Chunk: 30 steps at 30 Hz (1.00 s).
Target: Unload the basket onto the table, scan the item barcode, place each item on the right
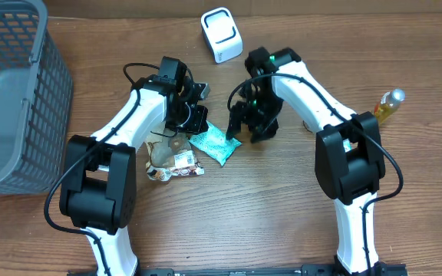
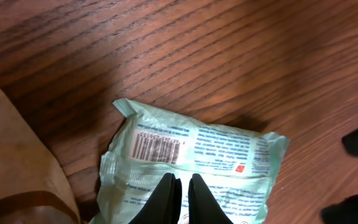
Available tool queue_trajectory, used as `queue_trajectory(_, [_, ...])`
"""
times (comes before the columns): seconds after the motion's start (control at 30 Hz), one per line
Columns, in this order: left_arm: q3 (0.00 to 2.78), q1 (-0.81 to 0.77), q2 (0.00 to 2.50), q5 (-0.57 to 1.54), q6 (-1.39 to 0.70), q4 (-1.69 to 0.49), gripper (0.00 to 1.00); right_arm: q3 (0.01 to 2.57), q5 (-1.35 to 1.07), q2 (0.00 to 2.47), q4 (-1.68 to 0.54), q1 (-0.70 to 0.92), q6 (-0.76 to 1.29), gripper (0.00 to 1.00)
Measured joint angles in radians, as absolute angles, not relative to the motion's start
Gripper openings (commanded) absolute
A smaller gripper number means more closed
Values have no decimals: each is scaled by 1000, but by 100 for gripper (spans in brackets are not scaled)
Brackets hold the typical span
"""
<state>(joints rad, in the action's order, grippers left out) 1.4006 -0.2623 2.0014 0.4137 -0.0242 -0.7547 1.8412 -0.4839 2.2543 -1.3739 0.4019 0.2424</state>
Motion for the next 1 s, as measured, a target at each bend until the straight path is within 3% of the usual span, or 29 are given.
queue_trajectory(0.53, [1329, -262, 2001, 372, -24, -676, 8, 1649, -632, 2254, -1101, 408, 334, 62])
queue_trajectory(1.0, [1302, -268, 1998, 346, -24, -649, 8, 1561, -714, 2241, -847, 415, 510, 47])
